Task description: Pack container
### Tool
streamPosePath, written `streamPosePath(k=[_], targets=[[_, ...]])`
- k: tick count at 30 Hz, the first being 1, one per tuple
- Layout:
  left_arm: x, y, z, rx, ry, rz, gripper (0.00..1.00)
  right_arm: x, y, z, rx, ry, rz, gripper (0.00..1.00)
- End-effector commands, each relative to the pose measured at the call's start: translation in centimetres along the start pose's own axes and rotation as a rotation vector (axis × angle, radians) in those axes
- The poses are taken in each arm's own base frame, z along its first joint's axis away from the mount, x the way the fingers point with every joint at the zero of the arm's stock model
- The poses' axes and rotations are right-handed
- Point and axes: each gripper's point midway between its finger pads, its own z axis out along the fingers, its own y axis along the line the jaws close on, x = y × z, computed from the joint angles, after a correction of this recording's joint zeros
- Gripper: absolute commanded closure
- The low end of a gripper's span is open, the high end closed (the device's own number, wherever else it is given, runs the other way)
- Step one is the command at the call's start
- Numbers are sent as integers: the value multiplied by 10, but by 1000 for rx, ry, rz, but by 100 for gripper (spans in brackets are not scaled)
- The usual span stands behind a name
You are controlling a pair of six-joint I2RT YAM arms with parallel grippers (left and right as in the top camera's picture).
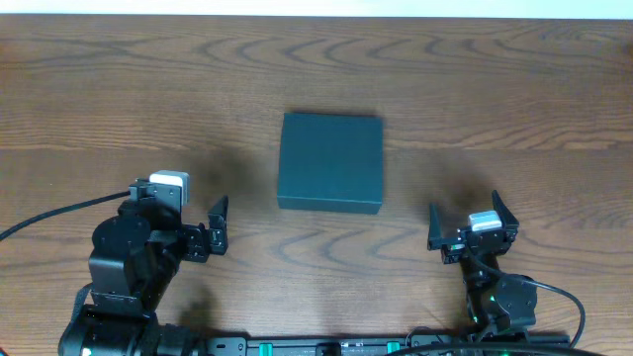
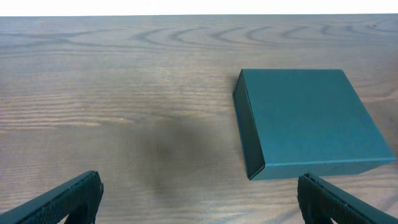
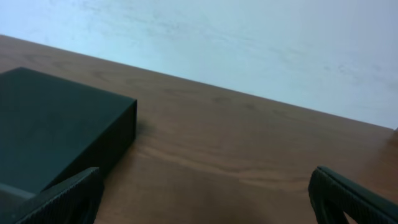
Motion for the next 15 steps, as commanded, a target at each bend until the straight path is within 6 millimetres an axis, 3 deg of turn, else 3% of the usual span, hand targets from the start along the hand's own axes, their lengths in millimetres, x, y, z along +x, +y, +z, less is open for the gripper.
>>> streamPosePath(k=[1, 15], targets=[[1, -1, 1, 2, 3, -10, 2, 2, -4, 0, 17, 1, -5, 1], [1, 0, 1, 1, 3, -10, 2, 4, -19, -1, 77, 7, 46, 1]])
